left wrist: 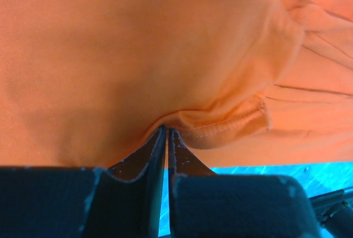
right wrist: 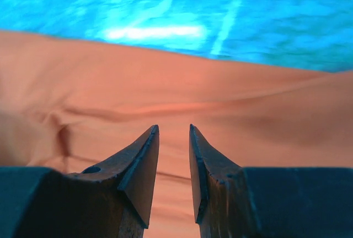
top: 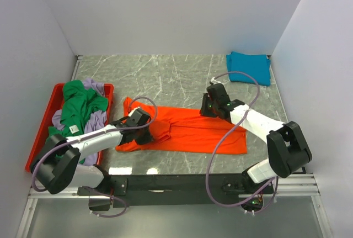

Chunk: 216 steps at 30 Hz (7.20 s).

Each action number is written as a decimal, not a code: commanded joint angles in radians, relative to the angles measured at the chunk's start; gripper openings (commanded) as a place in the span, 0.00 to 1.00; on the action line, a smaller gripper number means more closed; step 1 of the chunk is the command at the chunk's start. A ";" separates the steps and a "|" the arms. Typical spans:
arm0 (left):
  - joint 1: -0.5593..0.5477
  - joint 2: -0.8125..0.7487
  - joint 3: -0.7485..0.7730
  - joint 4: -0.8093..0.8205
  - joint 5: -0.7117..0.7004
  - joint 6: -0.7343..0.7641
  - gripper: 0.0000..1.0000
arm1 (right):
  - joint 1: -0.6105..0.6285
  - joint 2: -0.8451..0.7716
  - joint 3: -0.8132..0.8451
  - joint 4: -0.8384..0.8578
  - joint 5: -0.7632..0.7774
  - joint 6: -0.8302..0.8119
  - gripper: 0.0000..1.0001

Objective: Fold and stack the t-shirts
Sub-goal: Fold the tshirt

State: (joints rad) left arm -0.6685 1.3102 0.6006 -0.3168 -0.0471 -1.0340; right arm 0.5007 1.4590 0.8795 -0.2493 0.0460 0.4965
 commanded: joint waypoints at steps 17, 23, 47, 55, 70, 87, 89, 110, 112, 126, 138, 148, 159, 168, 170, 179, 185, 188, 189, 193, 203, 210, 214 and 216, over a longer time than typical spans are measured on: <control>0.288 0.208 0.114 0.032 0.050 -0.012 0.14 | -0.139 0.116 -0.051 -0.079 0.020 0.108 0.37; 0.314 0.435 0.393 -0.080 -0.051 0.015 0.15 | -0.139 0.110 -0.123 -0.010 -0.106 0.200 0.38; 0.306 1.169 1.591 -0.406 -0.025 0.661 0.41 | 0.220 -0.086 -0.408 0.412 -0.159 0.746 0.38; 0.400 1.167 1.578 -0.444 0.013 0.598 0.53 | 0.220 -0.163 -0.507 0.389 -0.112 0.732 0.38; 0.406 0.915 1.424 -0.283 0.174 0.571 0.68 | 0.286 -0.170 -0.495 0.388 -0.117 0.708 0.38; 0.020 0.138 0.359 -0.176 -0.223 -0.049 0.38 | 0.018 -0.362 -0.310 -0.013 -0.156 0.337 0.41; -0.031 0.097 0.254 -0.162 -0.212 -0.087 0.38 | -0.010 -0.356 -0.298 -0.042 -0.159 0.291 0.41; -0.384 -0.040 -0.030 -0.079 -0.149 -0.301 0.51 | -0.021 -0.282 -0.412 0.013 -0.216 0.234 0.42; -0.407 -0.028 -0.039 -0.054 -0.146 -0.316 0.52 | -0.019 -0.278 -0.424 0.019 -0.219 0.234 0.42; -0.482 0.000 -0.074 -0.097 -0.174 -0.403 0.20 | 0.018 -0.261 -0.459 0.051 -0.242 0.249 0.42; -0.502 -0.163 -0.096 -0.145 -0.151 -0.390 0.38 | 0.041 -0.256 -0.465 0.051 -0.227 0.258 0.42; -0.474 -0.258 -0.113 -0.171 -0.278 -0.489 0.49 | 0.041 -0.250 -0.476 0.068 -0.233 0.261 0.42; -0.390 -0.154 -0.163 0.037 -0.241 -0.463 0.51 | 0.044 -0.273 -0.494 0.068 -0.232 0.261 0.42; -0.411 -0.072 -0.160 0.039 -0.183 -0.454 0.32 | 0.042 -0.295 -0.505 0.064 -0.233 0.258 0.43; -0.431 -0.069 -0.147 0.003 -0.177 -0.454 0.14 | 0.042 -0.298 -0.510 0.058 -0.239 0.254 0.43; -0.479 -0.190 -0.177 -0.234 -0.089 -0.443 0.01 | 0.093 -0.338 -0.580 0.047 -0.271 0.272 0.46; -0.480 -0.296 -0.193 -0.323 -0.031 -0.411 0.01 | 0.243 -0.356 -0.626 0.042 -0.259 0.362 0.47; -0.480 -0.292 -0.190 -0.332 -0.020 -0.394 0.01 | 0.268 -0.384 -0.655 0.035 -0.264 0.392 0.47; -0.480 -0.283 -0.188 -0.335 -0.020 -0.382 0.01 | 0.271 -0.394 -0.668 0.028 -0.265 0.396 0.47; -0.480 -0.278 -0.186 -0.340 -0.020 -0.365 0.01 | 0.280 -0.465 -0.692 0.001 -0.287 0.401 0.47; -0.480 -0.315 -0.183 -0.370 -0.030 -0.367 0.01 | 0.295 -0.551 -0.698 -0.114 -0.314 0.367 0.49; -0.480 -0.338 -0.194 -0.373 -0.031 -0.379 0.01 | 0.321 -0.511 -0.703 -0.070 -0.353 0.375 0.49; -0.480 -0.342 -0.202 -0.372 -0.028 -0.386 0.01 | 0.360 -0.503 -0.694 -0.050 -0.356 0.395 0.48; -0.480 -0.345 -0.202 -0.377 -0.028 -0.388 0.01 | 0.372 -0.493 -0.694 -0.048 -0.353 0.402 0.47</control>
State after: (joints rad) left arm -1.1416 0.9756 0.4133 -0.6338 -0.0803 -1.4265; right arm 0.8452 0.9264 0.2234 -0.1730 -0.3325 0.9054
